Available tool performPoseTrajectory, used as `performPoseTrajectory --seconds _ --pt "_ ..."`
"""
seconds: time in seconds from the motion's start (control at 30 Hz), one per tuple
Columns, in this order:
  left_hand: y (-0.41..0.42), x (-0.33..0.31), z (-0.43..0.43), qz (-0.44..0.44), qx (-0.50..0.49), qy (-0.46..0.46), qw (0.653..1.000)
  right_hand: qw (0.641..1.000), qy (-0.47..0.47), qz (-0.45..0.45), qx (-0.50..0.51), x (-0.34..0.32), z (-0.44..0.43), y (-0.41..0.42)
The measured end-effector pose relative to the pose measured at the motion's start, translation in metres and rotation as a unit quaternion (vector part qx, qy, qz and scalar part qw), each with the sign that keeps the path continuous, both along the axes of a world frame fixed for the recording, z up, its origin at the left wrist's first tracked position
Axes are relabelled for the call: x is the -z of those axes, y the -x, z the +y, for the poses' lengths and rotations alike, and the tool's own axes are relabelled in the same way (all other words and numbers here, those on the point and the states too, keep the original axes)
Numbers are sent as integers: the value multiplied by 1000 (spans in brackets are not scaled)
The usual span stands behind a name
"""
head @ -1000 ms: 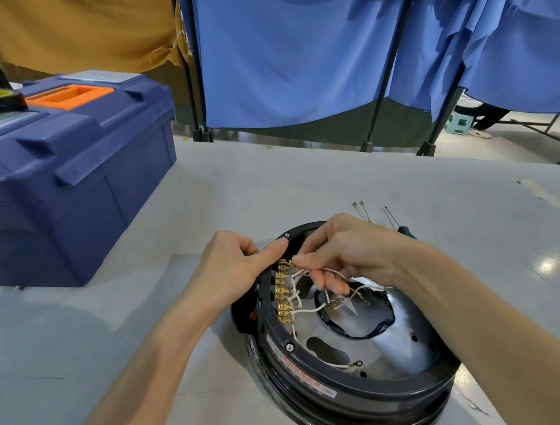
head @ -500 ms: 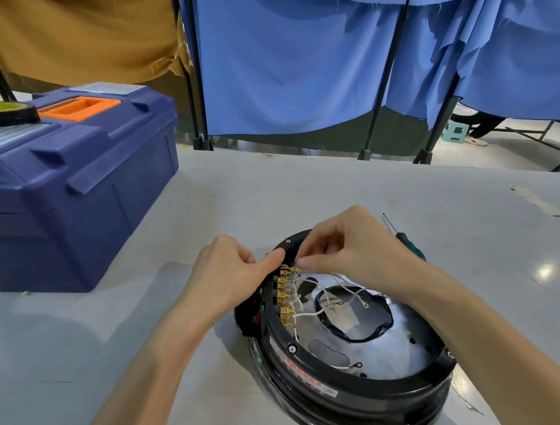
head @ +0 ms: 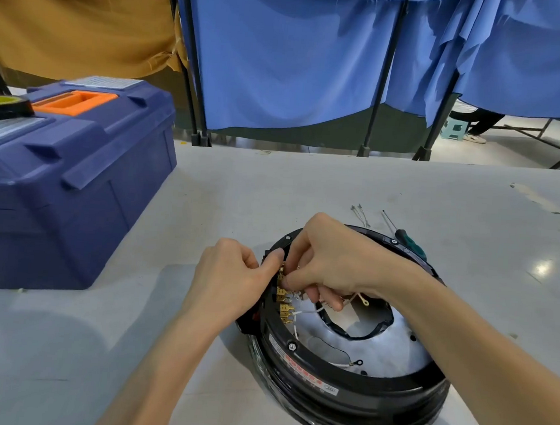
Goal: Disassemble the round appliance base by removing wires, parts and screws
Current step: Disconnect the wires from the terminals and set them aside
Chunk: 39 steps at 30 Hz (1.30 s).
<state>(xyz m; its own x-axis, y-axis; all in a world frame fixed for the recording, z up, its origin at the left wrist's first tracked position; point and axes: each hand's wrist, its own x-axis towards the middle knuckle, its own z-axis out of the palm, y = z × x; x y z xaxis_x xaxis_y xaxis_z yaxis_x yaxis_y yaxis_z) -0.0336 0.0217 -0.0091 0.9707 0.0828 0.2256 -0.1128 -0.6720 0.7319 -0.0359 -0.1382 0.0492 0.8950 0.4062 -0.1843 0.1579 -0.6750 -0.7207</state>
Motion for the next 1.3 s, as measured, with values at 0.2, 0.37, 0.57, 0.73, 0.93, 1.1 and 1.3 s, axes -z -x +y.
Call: performPoseTrajectory --seconds 0.2,0.37,0.57,0.73,0.93,1.1,1.3 --pt "0 0 -1 6 10 18 1000 999 33 -29 -28 -1 0 -1" --pt "0 0 1 9 21 31 999 993 86 -32 -75 -7 6 -8" --pt "1 -1 3 19 35 40 998 990 94 -38 -103 -9 4 -13" --pt "0 -3 0 22 37 52 998 994 68 -32 -76 -7 2 -13" --pt "1 -1 3 23 47 60 997 995 71 -32 -64 -6 4 -14" --pt "0 -1 2 22 46 64 997 995 61 -65 -48 0 5 -10" --pt "-1 0 4 28 43 61 997 995 64 -66 -48 0 6 -13"
